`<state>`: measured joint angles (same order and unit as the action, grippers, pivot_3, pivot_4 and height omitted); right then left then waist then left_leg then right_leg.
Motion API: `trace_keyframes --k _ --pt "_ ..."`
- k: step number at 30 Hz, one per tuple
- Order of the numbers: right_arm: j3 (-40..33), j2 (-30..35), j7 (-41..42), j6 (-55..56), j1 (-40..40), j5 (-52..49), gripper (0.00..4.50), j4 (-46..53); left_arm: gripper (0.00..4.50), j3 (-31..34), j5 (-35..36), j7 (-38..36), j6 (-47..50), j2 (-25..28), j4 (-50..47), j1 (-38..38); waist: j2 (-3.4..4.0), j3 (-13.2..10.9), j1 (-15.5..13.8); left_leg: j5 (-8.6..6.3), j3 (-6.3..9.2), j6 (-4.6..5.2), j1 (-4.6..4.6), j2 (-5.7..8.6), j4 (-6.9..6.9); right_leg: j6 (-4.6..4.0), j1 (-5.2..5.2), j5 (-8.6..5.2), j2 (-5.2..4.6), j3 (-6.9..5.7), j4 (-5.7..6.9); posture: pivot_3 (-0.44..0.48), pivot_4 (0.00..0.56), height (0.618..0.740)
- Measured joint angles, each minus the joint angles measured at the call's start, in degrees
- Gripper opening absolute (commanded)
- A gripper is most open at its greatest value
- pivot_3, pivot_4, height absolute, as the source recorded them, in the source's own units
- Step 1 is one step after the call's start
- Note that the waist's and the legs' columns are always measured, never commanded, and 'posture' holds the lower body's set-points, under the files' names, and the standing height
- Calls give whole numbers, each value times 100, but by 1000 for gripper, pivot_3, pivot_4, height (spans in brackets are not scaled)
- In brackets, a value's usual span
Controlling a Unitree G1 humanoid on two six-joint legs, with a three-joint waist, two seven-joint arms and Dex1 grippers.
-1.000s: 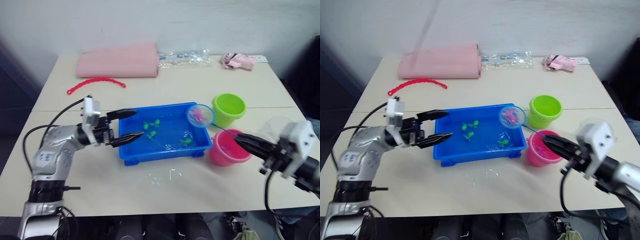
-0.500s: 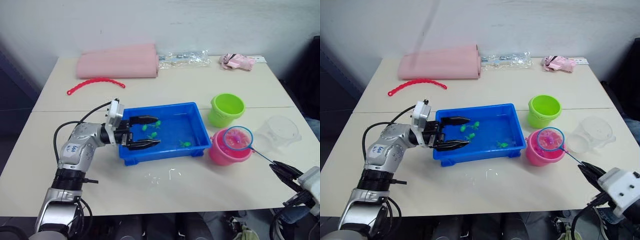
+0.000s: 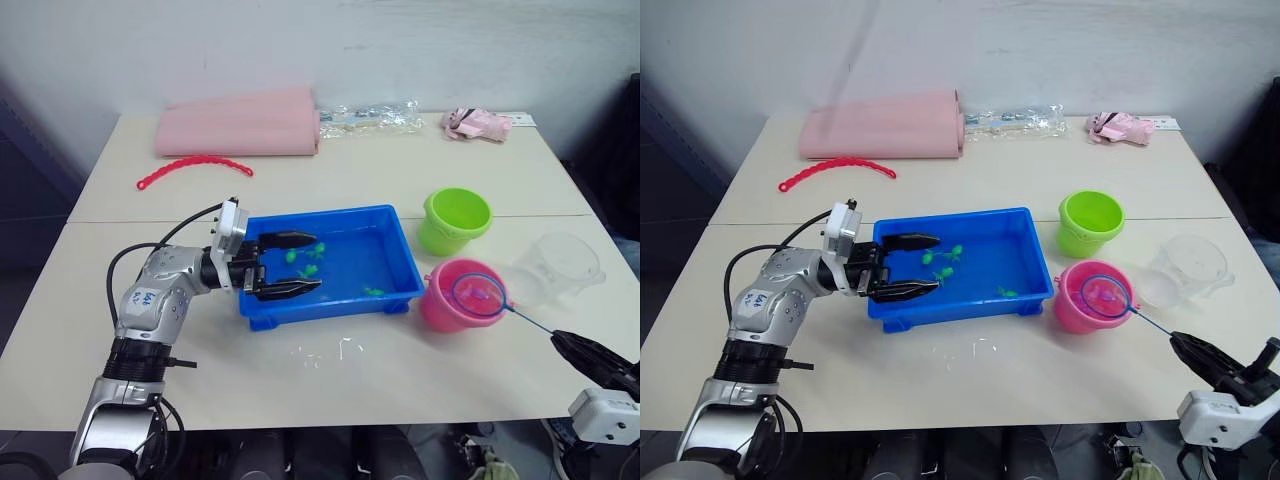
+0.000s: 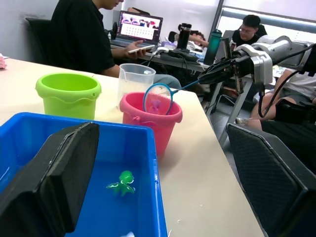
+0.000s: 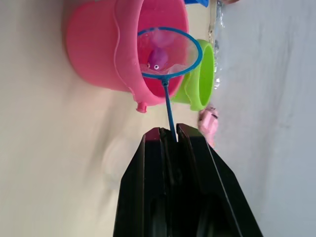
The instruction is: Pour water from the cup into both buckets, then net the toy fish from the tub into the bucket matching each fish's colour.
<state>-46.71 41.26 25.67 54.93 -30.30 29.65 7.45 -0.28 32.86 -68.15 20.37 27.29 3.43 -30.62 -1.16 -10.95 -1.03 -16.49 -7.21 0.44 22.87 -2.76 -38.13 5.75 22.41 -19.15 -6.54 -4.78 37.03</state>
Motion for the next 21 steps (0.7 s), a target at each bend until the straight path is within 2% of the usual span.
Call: trace_keyframes --k 5,11,14,15,18,20,21 --pt "-186 42 -918 459 52 812 0 -189 4469 40 57 161 80 -52 -42 -2 0 0 19 2 -1 -4 -9 -1 3 -2 -6 -1 2 20 0 0 150 740" --pt "-65 319 -1494 539 92 869 0 -623 4469 46 57 218 80 -59 -41 0 0 0 104 2 -1 -4 -17 -1 5 -3 -17 -2 1 31 -2 0 150 740" --pt "239 481 -1426 441 82 182 0 -801 4469 60 57 229 77 -58 -39 15 -2 -1 133 1 1 -4 -56 -3 17 -5 -54 -4 1 33 -15 0 150 740" --pt "533 646 -1205 239 -5 -497 0 -775 4469 104 57 229 65 -54 -39 26 -2 -2 153 -2 4 -3 -75 -5 21 -5 -77 -7 1 38 -20 0 150 740" --pt "825 875 -895 -106 -50 -1263 0 -633 4469 171 57 224 26 -17 -39 77 -1 -1 194 -4 8 -3 -81 -8 22 -6 -85 -8 0 40 -21 0 150 740" --pt "1436 1753 1 -1201 177 -2891 0 -40 4469 324 41 220 -49 136 4 313 -1 -2 324 -7 5 2 -87 -15 19 -5 -90 -7 -2 48 -16 0 150 740" --pt "1613 2049 251 -1551 390 -3223 0 167 4469 347 34 220 -62 146 5 337 -1 -2 337 -7 10 3 -86 -15 19 -5 -91 -7 -3 44 -14 0 150 740"
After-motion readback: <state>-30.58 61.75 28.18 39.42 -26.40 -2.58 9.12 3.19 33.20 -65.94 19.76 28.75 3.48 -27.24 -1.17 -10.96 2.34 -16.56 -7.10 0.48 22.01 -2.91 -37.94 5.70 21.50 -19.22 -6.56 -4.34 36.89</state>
